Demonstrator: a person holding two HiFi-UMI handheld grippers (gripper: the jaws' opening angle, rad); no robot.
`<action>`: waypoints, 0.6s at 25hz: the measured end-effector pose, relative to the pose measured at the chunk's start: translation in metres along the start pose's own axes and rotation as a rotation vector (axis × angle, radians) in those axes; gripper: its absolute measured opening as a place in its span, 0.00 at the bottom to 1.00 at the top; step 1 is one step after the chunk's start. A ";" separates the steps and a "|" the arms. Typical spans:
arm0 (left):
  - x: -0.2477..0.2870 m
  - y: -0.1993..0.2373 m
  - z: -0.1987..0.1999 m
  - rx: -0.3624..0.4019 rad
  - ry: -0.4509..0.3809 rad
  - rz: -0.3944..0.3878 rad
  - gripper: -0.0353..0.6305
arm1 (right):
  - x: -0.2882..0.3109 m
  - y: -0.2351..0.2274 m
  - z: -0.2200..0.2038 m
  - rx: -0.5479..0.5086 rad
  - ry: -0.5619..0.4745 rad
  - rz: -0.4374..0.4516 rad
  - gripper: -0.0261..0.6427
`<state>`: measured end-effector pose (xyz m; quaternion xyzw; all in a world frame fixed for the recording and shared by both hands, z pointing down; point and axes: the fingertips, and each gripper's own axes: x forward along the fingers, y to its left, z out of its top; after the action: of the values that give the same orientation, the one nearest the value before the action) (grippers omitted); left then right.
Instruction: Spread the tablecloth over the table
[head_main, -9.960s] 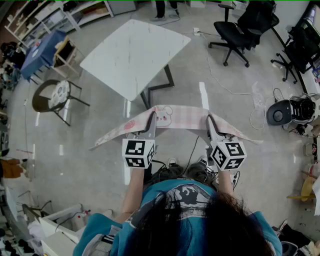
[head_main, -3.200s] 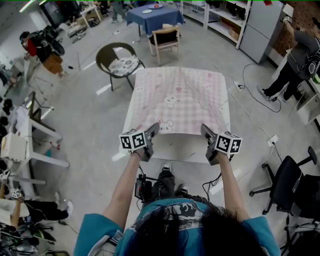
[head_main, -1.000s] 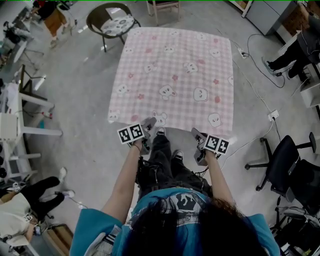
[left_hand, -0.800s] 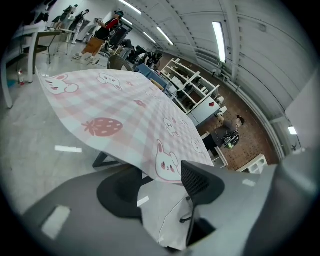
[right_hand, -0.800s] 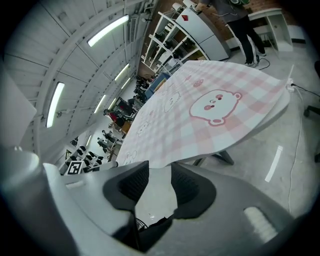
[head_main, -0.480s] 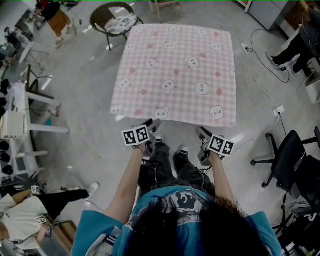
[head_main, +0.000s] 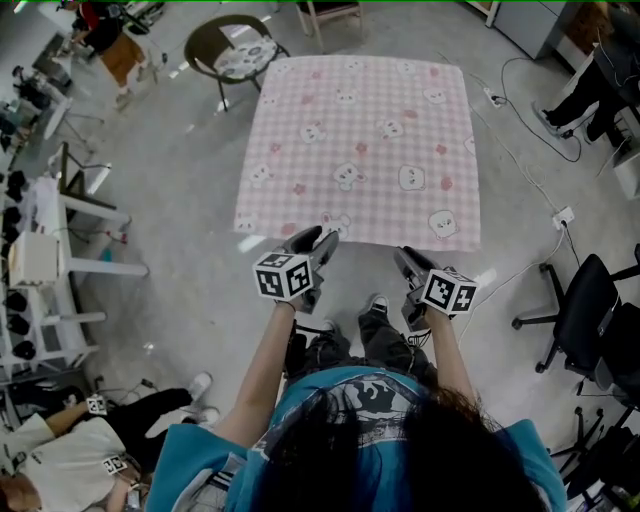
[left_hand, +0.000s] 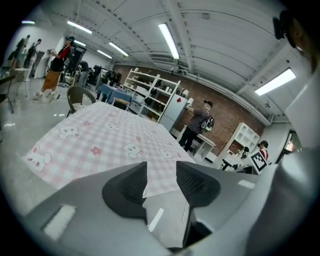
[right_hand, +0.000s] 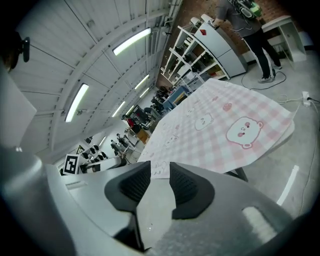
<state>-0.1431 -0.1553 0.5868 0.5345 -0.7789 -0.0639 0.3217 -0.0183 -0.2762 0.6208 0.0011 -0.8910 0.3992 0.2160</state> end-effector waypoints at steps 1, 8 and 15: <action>-0.006 -0.003 0.005 0.029 -0.007 -0.011 0.35 | -0.001 0.010 0.002 -0.010 -0.012 0.010 0.22; -0.062 -0.018 0.024 0.103 -0.092 -0.098 0.30 | -0.016 0.075 0.001 -0.082 -0.102 0.063 0.20; -0.116 -0.030 0.009 0.226 -0.082 -0.173 0.25 | -0.034 0.140 -0.023 -0.206 -0.167 0.095 0.20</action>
<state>-0.0983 -0.0686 0.5161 0.6295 -0.7446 -0.0253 0.2206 -0.0029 -0.1706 0.5213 -0.0301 -0.9413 0.3139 0.1209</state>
